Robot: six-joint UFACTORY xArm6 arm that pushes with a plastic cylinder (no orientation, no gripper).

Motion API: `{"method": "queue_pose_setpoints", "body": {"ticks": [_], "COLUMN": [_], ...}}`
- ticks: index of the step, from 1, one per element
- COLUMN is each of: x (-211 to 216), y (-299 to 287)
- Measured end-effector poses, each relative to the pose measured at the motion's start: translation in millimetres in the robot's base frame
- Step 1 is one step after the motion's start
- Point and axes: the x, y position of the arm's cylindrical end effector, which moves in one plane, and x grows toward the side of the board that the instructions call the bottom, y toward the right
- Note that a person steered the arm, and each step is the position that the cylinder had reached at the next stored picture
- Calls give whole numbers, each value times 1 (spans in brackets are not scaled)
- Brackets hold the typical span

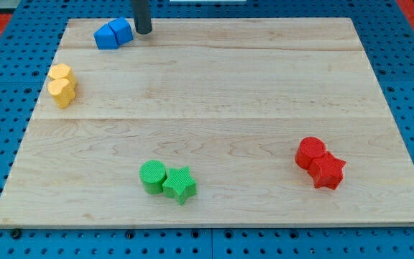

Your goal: Move the blue blocks into the yellow blocks

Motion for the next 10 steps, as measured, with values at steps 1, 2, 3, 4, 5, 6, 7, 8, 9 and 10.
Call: {"method": "queue_pose_setpoints", "body": {"ticks": [1, 2, 3, 4, 5, 6, 7, 8, 9, 10], "x": [0, 0, 0, 0, 1, 0, -6, -28, -27, -3], "y": [-22, -38, -42, -42, -38, -35, -41, -111, -134, -81]}}
